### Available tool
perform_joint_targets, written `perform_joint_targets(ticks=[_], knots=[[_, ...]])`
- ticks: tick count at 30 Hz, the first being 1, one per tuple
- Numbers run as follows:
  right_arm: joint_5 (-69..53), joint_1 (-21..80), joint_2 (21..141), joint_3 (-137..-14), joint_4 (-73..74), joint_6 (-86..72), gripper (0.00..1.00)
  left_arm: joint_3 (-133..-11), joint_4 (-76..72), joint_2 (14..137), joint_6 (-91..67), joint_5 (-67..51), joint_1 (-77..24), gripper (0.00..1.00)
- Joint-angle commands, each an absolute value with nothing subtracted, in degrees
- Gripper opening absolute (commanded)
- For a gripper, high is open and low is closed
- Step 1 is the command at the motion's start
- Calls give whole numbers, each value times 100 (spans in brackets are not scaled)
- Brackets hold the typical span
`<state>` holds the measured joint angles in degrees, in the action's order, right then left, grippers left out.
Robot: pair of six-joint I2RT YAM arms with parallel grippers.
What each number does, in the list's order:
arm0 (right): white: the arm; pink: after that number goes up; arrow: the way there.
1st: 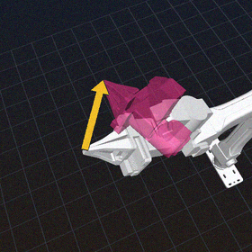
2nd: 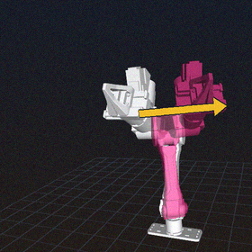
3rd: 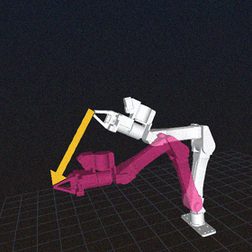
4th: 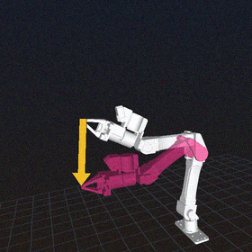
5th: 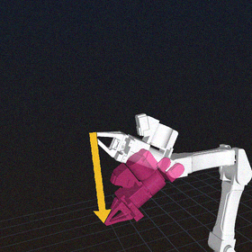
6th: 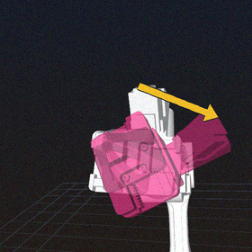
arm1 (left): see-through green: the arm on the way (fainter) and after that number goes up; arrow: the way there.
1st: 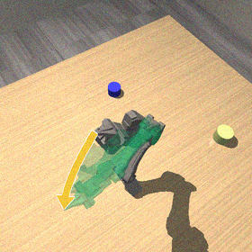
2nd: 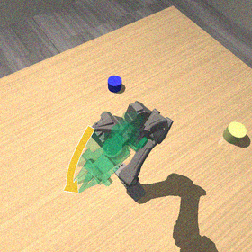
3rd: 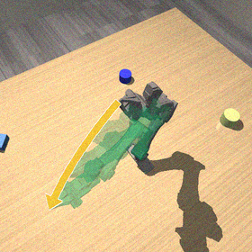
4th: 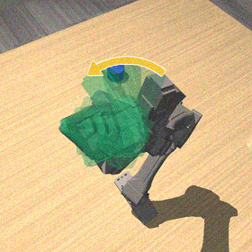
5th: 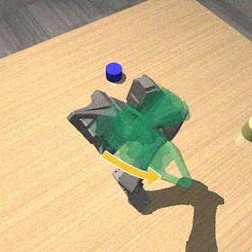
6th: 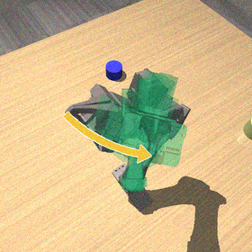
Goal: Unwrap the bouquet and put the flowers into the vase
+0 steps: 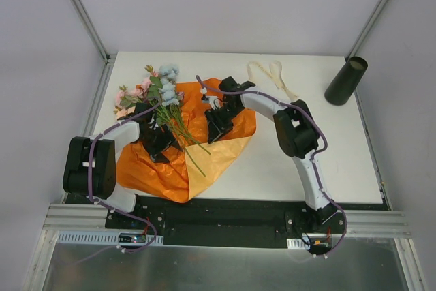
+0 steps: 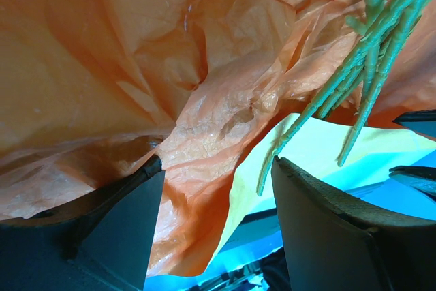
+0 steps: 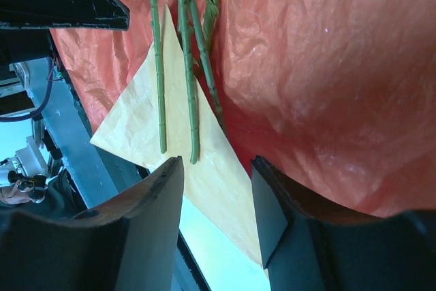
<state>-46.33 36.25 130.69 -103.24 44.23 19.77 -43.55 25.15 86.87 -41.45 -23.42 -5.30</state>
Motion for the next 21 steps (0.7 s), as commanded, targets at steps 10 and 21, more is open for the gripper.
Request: perform_joint_targets(ticks=[10,21], knots=[[-4816,3823,13412,-10758,4403,1881,48,-4517,2452,8789,-4131,-1907,-554,68],[-4553,3876,12956,-10039,3816,1600,20,-4553,2399,8877,-4280,-1872,-554,66]])
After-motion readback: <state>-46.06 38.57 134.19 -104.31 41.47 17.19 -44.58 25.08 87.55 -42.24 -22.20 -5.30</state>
